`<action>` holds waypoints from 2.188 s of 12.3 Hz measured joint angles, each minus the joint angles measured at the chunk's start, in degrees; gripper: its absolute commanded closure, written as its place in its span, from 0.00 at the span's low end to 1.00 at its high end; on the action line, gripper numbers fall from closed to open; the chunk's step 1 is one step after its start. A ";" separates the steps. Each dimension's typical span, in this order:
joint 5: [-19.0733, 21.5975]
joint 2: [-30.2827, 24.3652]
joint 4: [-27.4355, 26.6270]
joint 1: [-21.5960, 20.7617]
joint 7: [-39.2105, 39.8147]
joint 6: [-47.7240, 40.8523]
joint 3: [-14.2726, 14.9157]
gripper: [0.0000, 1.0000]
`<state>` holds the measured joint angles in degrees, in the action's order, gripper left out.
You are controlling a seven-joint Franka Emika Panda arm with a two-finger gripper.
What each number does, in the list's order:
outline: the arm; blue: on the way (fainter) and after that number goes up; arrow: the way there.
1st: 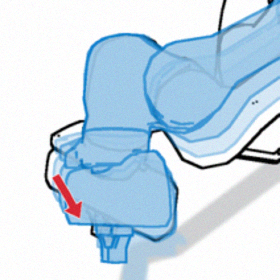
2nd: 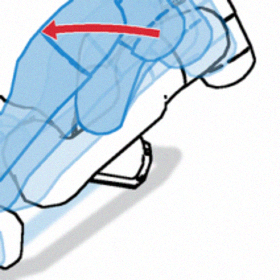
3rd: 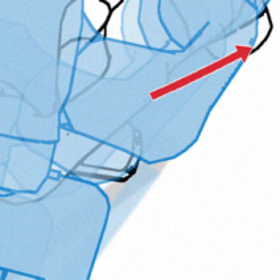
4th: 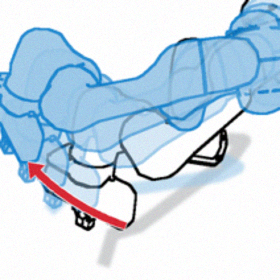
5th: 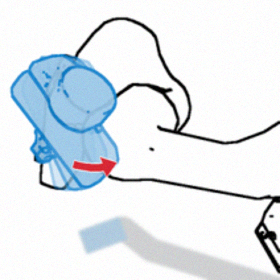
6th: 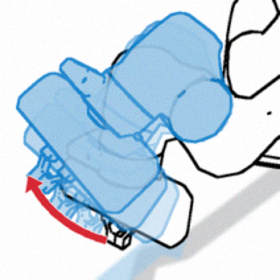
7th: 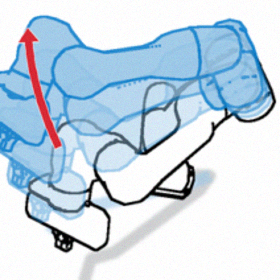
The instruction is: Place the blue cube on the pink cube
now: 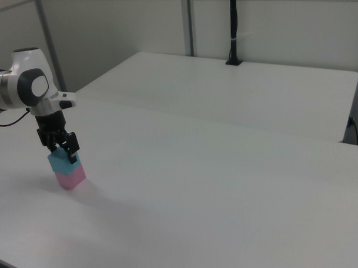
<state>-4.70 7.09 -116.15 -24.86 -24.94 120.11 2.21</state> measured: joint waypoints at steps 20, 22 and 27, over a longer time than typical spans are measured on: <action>-0.16 -5.37 31.12 11.76 25.44 -38.63 3.02 0.00; -0.15 -5.34 31.59 17.83 30.29 -38.77 3.21 0.00; -0.13 -4.83 31.63 24.90 34.18 -37.18 3.24 0.00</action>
<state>-4.83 2.26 -84.52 0.03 9.23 82.93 5.45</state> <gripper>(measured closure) 0.000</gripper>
